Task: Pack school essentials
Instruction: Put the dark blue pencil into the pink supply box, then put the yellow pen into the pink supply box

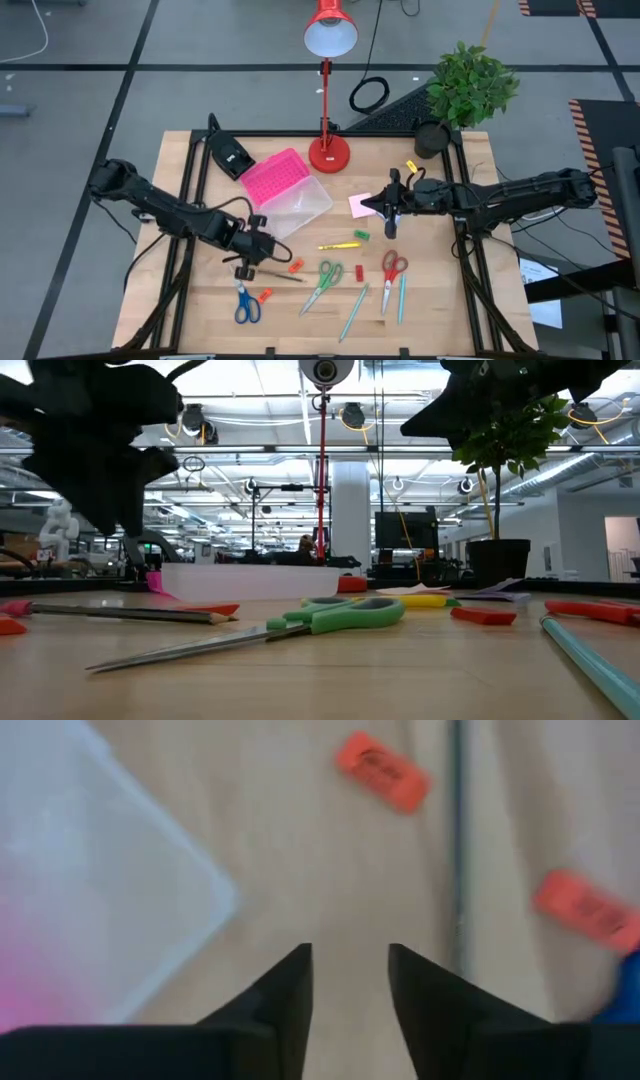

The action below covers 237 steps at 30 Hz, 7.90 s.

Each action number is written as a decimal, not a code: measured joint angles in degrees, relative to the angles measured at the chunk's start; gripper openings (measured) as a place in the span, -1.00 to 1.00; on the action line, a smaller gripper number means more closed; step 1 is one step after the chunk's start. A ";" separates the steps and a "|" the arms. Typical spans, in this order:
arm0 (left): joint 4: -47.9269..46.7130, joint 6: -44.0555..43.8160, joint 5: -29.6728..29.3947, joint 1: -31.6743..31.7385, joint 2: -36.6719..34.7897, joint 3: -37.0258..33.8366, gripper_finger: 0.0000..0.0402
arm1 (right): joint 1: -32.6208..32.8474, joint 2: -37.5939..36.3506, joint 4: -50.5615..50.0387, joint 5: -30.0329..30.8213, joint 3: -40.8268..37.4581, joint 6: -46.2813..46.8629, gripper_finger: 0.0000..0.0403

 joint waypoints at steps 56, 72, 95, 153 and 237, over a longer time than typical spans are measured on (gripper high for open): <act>42.54 -6.35 -7.67 -11.28 6.25 -22.61 -0.83 | 0.00 -0.02 0.02 -0.20 0.00 -1.53 -1.00; 43.68 -5.40 -7.53 -11.22 6.38 -22.10 -0.85 | 0.00 0.00 0.03 -0.21 0.00 -2.28 -1.00; 30.25 0.68 -6.87 -8.98 6.47 -8.27 -0.85 | 0.00 0.00 0.07 -0.20 0.00 -2.58 -1.00; 9.63 -11.96 -16.12 23.49 6.38 6.02 -0.85 | -0.02 -0.02 -1.29 -0.23 0.00 -2.99 -1.00; 25.01 -9.46 -15.04 24.61 6.40 -3.97 -0.57 | 1.96 5.06 -3.39 -6.27 2.01 1.47 -0.59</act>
